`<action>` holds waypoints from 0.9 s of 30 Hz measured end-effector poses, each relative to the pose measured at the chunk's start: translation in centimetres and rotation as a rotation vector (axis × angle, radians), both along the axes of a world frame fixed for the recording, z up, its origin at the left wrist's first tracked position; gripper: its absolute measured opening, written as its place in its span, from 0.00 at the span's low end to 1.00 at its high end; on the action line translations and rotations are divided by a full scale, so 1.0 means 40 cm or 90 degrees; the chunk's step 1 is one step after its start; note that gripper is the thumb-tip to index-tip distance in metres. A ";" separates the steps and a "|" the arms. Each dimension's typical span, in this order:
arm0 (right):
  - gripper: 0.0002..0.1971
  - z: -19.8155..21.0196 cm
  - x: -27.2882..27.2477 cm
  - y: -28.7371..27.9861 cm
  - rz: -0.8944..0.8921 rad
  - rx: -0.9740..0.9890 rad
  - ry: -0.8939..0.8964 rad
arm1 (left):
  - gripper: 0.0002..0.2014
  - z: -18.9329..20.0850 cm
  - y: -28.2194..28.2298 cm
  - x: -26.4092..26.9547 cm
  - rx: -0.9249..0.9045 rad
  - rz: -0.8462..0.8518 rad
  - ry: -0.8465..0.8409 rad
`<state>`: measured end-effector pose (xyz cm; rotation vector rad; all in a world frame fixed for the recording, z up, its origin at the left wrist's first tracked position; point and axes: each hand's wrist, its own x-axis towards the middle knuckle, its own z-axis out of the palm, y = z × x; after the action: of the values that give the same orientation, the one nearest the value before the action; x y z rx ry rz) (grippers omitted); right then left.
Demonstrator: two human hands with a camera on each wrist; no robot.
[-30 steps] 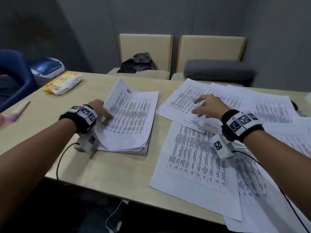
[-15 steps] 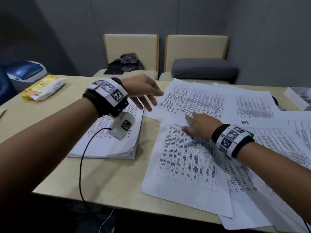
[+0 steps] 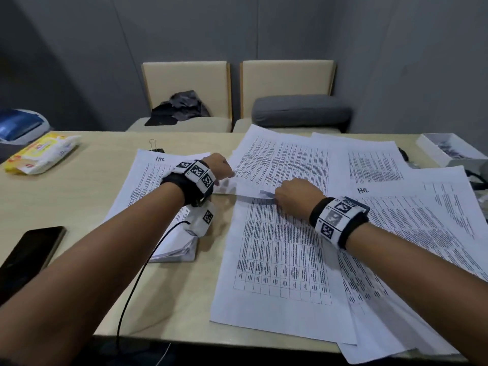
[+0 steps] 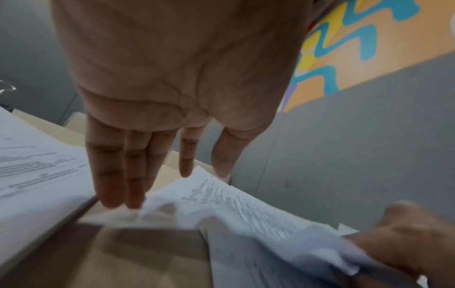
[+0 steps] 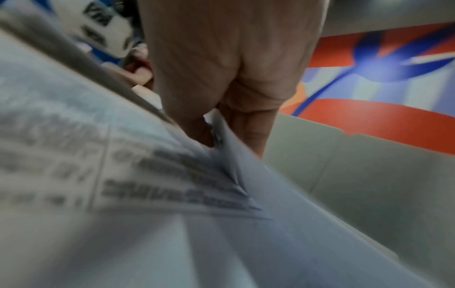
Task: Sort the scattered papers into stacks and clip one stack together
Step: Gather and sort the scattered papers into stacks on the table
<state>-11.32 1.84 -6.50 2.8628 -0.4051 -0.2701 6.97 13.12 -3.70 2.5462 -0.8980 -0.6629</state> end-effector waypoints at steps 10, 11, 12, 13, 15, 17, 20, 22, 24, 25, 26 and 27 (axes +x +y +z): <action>0.15 0.053 -0.175 -0.029 0.071 0.070 -0.228 | 0.55 0.023 0.035 0.046 -0.334 0.147 0.646; 0.14 0.038 -0.186 -0.014 0.097 0.104 -0.213 | 0.53 0.019 0.030 0.040 -0.318 0.128 0.656; 0.14 0.027 -0.195 0.003 0.125 0.137 -0.211 | 0.47 0.014 0.024 0.029 -0.284 0.129 0.621; 0.14 0.018 -0.205 0.017 0.150 0.171 -0.211 | 0.38 0.005 0.012 0.017 -0.241 0.133 0.557; 0.24 0.019 -0.218 0.022 0.135 0.264 -0.145 | 0.16 0.000 -0.006 -0.017 -0.141 0.134 0.345; 0.48 0.028 -0.234 0.000 0.017 0.365 -0.085 | 0.09 -0.020 -0.015 -0.040 -0.077 0.134 0.186; 0.49 0.032 -0.250 -0.095 -0.210 0.479 -0.228 | 0.23 -0.060 -0.007 -0.031 -0.122 0.172 0.293; 0.43 0.020 -0.263 -0.160 -0.356 0.429 -0.234 | 0.41 -0.108 -0.003 -0.008 -0.158 0.201 0.380; 0.39 -0.002 -0.267 -0.185 -0.414 0.424 -0.211 | 0.46 -0.143 -0.003 -0.006 -0.175 0.195 0.456; 0.39 -0.009 -0.264 -0.181 -0.412 0.449 -0.217 | 0.44 -0.155 -0.008 -0.011 -0.185 0.180 0.492; 0.38 -0.015 -0.257 -0.169 -0.399 0.483 -0.227 | 0.43 -0.158 -0.011 -0.021 -0.191 0.175 0.513; 0.37 -0.017 -0.249 -0.153 -0.381 0.516 -0.232 | 0.44 -0.146 -0.010 -0.045 -0.187 0.168 0.518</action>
<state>-21.27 -4.26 -7.17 3.4798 -1.5433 0.0126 5.19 12.74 -9.52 1.8175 -0.3315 -1.2317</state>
